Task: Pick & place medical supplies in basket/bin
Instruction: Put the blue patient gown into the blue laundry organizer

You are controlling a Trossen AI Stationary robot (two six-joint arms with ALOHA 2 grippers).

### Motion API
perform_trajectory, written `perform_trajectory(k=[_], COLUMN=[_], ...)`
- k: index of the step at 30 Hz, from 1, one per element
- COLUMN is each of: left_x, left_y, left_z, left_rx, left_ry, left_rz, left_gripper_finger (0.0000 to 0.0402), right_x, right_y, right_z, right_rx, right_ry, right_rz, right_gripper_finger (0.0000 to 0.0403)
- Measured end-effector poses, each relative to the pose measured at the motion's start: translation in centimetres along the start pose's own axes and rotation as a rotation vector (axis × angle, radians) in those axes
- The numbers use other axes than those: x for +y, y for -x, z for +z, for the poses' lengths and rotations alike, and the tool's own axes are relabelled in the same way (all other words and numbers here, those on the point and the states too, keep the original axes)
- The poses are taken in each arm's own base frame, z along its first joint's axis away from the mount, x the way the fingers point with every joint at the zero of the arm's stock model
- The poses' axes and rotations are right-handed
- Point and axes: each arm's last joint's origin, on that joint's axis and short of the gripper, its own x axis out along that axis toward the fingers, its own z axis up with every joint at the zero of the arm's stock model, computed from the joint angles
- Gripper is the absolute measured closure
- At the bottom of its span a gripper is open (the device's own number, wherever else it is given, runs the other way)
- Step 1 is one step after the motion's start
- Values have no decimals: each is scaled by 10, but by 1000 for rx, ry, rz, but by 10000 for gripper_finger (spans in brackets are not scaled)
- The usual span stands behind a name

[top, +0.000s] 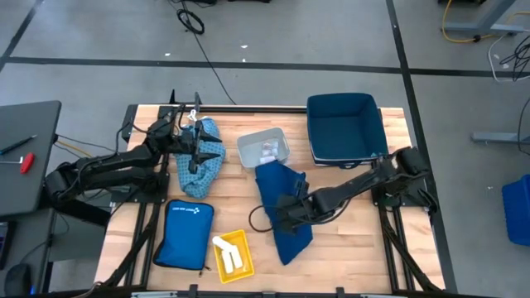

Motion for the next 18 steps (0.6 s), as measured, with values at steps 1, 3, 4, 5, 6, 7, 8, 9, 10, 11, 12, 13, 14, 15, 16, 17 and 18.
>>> perform_trajectory(k=[1, 3, 4, 5, 6, 7, 8, 9, 10, 11, 12, 13, 14, 15, 16, 17, 18], left_x=[0, -1, -1, -1, -2, -2, -3, -3, -3, -4, -3, -4, -4, -4, -4, -4, -4], left_y=[0, 0, -1, -1, -1, -2, -2, -2, -2, -2, -2, -2, -2, -2, -2, -2, -2], left_z=[0, 0, 0, 0, 0, 1, 1, 1, 1, 1, 1, 1, 1, 1, 1, 1, 1], left_rx=[0, -1, -1, -2, -4, -5, -5, -7, -7, -8, -10, -11, -11, -11, -11, -11, -11], left_ry=[0, 0, 0, -1, -2, -2, -4, -6, -6, -7, -8, -9, -9, -9, -8, -8, -8], left_rz=[-1, -4, -6, -10, -14, -18, -19, -23, -24, -24, -25, -25, -25, -25, -25, -25, -25], left_gripper_finger=[155, 155, 155, 155, 155, 155, 155, 155, 155, 155, 155, 155, 155, 155, 155, 155, 155], right_x=[-1, -2, -2, -2, -2, -2, -1, -1, -1, -2, -2, -3, -4, -5, -6, -8, -10], right_y=[6, 19, 26, 32, 37, 43, 48, 52, 57, 61, 65, 69, 72, 75, 78, 80, 83], right_z=[1, 4, 5, 6, 6, 7, 6, 6, 6, 6, 6, 6, 5, 5, 5, 6, 7], right_rx=[-26, -84, -118, -144, -168, -193, -218, -241, -263, -282, -301, -314, -327, -342, -357, -375, -390], right_ry=[-4, -11, -15, -16, -19, -21, -20, -21, -22, -24, -27, -28, -25, -19, -15, -9, -2], right_rz=[-10, -30, -40, -51, -61, -73, -93, -109, -126, -141, -156, -170, -190, -209, -228, -253, -279], right_gripper_finger=[370, 370, 370, 370, 370, 370, 370, 370, 370, 370, 370, 370, 370, 370, 370, 370, 370])
